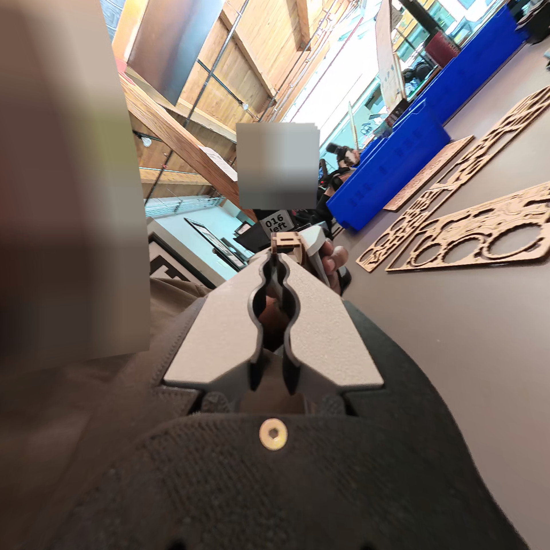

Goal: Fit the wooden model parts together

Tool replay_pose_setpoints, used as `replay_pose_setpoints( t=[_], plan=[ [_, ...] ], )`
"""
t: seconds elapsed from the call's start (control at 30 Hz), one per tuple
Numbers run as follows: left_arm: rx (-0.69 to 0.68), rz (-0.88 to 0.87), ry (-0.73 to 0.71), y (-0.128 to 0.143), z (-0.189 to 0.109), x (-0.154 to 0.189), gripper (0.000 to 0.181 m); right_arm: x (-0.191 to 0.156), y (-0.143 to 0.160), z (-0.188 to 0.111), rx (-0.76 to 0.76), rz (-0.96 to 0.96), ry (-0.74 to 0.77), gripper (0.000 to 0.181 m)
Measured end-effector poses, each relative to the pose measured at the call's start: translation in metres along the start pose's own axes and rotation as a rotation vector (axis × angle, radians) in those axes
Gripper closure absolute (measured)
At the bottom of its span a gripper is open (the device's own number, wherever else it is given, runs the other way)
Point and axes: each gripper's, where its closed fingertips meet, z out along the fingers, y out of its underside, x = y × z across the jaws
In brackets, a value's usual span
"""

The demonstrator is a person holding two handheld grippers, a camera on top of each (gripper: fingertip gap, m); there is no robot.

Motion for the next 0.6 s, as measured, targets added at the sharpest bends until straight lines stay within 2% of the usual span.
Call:
replay_pose_setpoints(
  t=[0.2,0.6],
  plan=[
    [0.026,-0.070,0.041,-0.0016,-0.0004,0.0033,0.146,0.0010,0.0025,0.0008,-0.033,-0.093,0.051,0.181],
    [0.037,-0.045,0.037,-0.0030,-0.0031,0.0019,0.160,-0.0031,0.0096,0.0038,-0.114,-0.279,0.117,0.181]
  ],
)
